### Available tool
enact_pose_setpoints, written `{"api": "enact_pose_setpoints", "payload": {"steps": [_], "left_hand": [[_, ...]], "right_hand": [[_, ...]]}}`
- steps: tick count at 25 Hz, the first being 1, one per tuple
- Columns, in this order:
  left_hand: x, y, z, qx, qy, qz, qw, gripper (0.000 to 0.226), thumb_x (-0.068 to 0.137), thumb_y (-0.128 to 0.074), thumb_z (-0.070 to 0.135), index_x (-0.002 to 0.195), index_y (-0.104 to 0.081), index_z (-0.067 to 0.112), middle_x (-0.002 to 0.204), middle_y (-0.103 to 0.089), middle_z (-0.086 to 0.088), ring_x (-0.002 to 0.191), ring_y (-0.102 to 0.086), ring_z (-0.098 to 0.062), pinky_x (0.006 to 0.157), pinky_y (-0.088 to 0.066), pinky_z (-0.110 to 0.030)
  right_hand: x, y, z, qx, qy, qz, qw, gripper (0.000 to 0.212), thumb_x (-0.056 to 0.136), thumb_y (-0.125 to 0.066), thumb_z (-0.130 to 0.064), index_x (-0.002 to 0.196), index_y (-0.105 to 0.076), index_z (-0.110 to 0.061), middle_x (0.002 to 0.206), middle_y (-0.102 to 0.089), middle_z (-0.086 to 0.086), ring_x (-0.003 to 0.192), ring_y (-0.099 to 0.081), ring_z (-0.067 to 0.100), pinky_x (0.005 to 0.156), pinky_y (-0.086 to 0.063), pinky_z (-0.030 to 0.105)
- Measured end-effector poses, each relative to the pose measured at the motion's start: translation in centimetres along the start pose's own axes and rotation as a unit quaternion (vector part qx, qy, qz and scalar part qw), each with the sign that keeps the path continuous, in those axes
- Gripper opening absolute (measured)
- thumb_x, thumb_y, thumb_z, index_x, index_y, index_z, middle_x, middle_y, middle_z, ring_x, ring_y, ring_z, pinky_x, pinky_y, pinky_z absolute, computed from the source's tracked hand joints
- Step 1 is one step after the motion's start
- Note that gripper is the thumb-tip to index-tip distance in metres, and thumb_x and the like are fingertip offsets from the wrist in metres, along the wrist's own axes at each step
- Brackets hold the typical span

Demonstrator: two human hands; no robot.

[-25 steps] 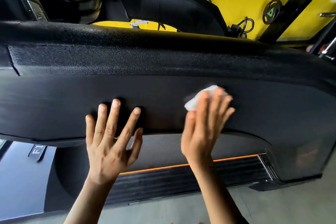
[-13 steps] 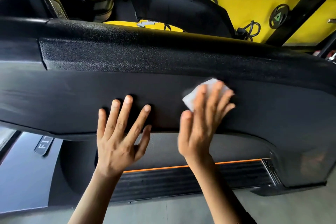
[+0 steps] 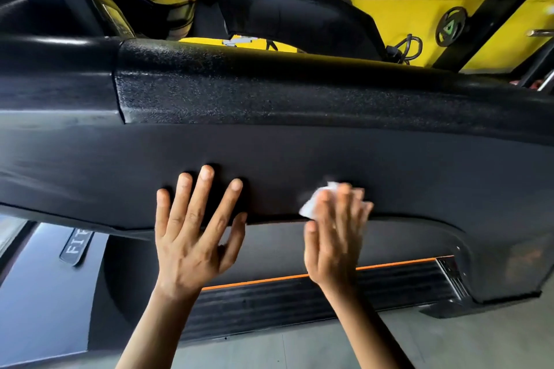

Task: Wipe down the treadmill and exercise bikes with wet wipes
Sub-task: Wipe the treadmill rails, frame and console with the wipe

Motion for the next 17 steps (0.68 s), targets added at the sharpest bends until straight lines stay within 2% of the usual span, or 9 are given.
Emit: {"api": "enact_pose_setpoints", "payload": {"steps": [2, 5, 6, 9, 10, 11, 14, 16, 17], "left_hand": [[-0.4, 0.1, -0.5, -0.009, -0.003, -0.002, 1.0, 0.063, 0.092, -0.055, 0.028, 0.149, -0.03, 0.019, 0.16, -0.013, -0.006, 0.147, -0.016, -0.024, 0.118, -0.013, -0.042], [-0.7, 0.3, -1.2, -0.022, -0.011, 0.002, 1.0, 0.062, 0.092, -0.055, 0.028, 0.149, -0.031, 0.02, 0.16, -0.014, -0.006, 0.147, -0.017, -0.023, 0.116, -0.015, -0.041], [-0.8, 0.5, -1.6, -0.024, -0.014, 0.004, 1.0, 0.062, 0.092, -0.055, 0.028, 0.149, -0.031, 0.02, 0.16, -0.014, -0.006, 0.147, -0.017, -0.023, 0.116, -0.016, -0.04], [-1.2, 1.2, -3.4, -0.027, -0.015, 0.008, 0.999, 0.063, 0.091, -0.057, 0.028, 0.149, -0.032, 0.021, 0.16, -0.014, -0.006, 0.147, -0.016, -0.022, 0.114, -0.018, -0.04], [-1.4, 1.4, -4.1, -0.027, -0.014, 0.009, 0.999, 0.064, 0.09, -0.057, 0.028, 0.148, -0.032, 0.021, 0.16, -0.014, -0.006, 0.147, -0.016, -0.023, 0.114, -0.018, -0.04], [-1.5, 1.6, -4.6, -0.027, -0.013, 0.011, 0.999, 0.064, 0.09, -0.058, 0.028, 0.148, -0.033, 0.021, 0.16, -0.014, -0.006, 0.147, -0.016, -0.023, 0.114, -0.018, -0.041], [-1.9, 2.3, -6.1, -0.029, -0.009, 0.014, 0.999, 0.062, 0.091, -0.057, 0.03, 0.147, -0.034, 0.021, 0.16, -0.014, -0.007, 0.147, -0.016, -0.025, 0.115, -0.016, -0.043], [-1.9, 3.0, -7.5, -0.021, -0.003, 0.02, 1.0, 0.061, 0.091, -0.057, 0.03, 0.148, -0.034, 0.022, 0.16, -0.014, -0.007, 0.147, -0.016, -0.025, 0.116, -0.014, -0.044], [-1.8, 3.4, -8.2, -0.015, 0.002, 0.023, 1.0, 0.061, 0.092, -0.056, 0.03, 0.148, -0.034, 0.022, 0.16, -0.013, -0.006, 0.147, -0.016, -0.025, 0.117, -0.013, -0.043]], "right_hand": [[-1.5, -0.8, 0.2, 0.025, -0.095, -0.018, 0.995, 0.055, 0.104, -0.016, -0.039, 0.153, 0.0, -0.022, 0.16, 0.011, -0.002, 0.147, 0.007, 0.024, 0.118, 0.004, 0.041], [-1.3, -1.6, -4.1, 0.0, 0.041, -0.025, 0.999, 0.054, 0.103, -0.017, -0.04, 0.153, -0.005, -0.023, 0.161, 0.004, -0.004, 0.148, 0.002, 0.021, 0.118, 0.003, 0.043], [-0.8, -1.5, -3.5, -0.018, 0.038, -0.013, 0.999, 0.053, 0.103, -0.016, -0.039, 0.153, -0.005, -0.025, 0.161, 0.004, -0.006, 0.148, 0.002, 0.02, 0.118, 0.002, 0.045], [-1.3, -0.9, -0.3, -0.022, -0.168, 0.011, 0.986, 0.054, 0.104, -0.012, -0.038, 0.152, 0.006, -0.023, 0.159, 0.014, -0.005, 0.147, 0.009, 0.021, 0.115, 0.004, 0.051], [-2.0, -1.4, -1.4, -0.005, -0.185, 0.003, 0.983, 0.055, 0.103, -0.012, -0.038, 0.152, 0.006, -0.022, 0.159, 0.015, -0.004, 0.147, 0.009, 0.022, 0.115, 0.004, 0.052], [-2.3, -2.2, -3.9, 0.005, -0.15, -0.013, 0.989, 0.055, 0.103, -0.013, -0.039, 0.152, 0.004, -0.022, 0.16, 0.013, -0.004, 0.147, 0.008, 0.023, 0.116, 0.004, 0.05], [-1.3, -4.1, -11.5, -0.007, 0.056, -0.051, 0.997, 0.052, 0.103, -0.015, -0.04, 0.153, -0.006, -0.025, 0.161, 0.001, -0.007, 0.148, -0.001, 0.018, 0.118, 0.003, 0.044], [0.7, -3.4, -10.6, -0.03, 0.056, -0.023, 0.998, 0.05, 0.104, -0.015, -0.038, 0.152, -0.01, -0.027, 0.16, -0.005, -0.007, 0.148, -0.001, 0.016, 0.118, 0.002, 0.044], [1.4, -2.7, -8.5, -0.037, -0.009, -0.003, 0.999, 0.049, 0.104, -0.013, -0.037, 0.152, -0.009, -0.026, 0.16, -0.006, -0.003, 0.148, 0.001, 0.017, 0.118, 0.001, 0.045]]}}
Point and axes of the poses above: each hand's wrist, its own x-axis towards the middle knuckle, its own y-axis out of the back of the hand, z = x × y, the point moved 10 cm from there along x, towards the middle knuckle
